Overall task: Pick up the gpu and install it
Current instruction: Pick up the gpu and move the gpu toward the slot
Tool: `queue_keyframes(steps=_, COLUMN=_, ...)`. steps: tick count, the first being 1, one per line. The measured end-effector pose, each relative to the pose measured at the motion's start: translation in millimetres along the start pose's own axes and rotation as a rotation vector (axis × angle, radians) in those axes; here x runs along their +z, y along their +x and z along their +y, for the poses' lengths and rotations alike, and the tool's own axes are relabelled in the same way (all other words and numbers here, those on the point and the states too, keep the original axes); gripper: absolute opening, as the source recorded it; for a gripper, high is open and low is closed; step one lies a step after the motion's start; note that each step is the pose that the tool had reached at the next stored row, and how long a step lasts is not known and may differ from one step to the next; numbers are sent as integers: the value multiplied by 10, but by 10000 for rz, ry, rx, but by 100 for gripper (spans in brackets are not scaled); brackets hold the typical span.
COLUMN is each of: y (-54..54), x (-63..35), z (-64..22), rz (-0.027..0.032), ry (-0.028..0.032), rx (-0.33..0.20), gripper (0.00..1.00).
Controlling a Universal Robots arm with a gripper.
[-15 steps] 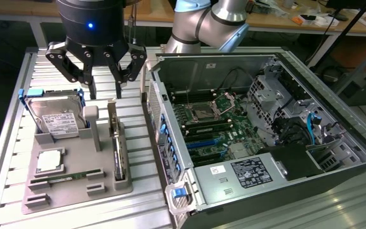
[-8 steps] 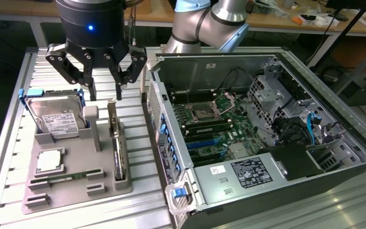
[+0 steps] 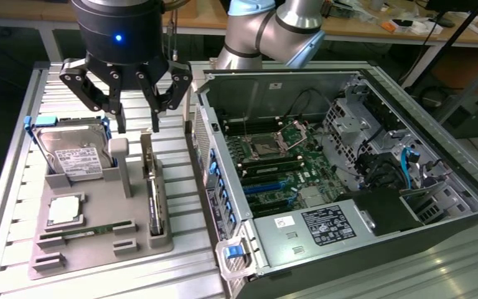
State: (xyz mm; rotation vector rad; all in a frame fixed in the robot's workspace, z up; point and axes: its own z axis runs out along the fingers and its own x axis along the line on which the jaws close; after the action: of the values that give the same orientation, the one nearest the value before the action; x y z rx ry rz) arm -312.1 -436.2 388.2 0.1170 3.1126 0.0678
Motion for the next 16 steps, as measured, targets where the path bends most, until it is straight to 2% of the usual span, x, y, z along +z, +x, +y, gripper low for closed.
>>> queue_keyframes(steps=16, y=0, x=35, z=-42, rz=-1, ry=-1, rx=-1, gripper=48)
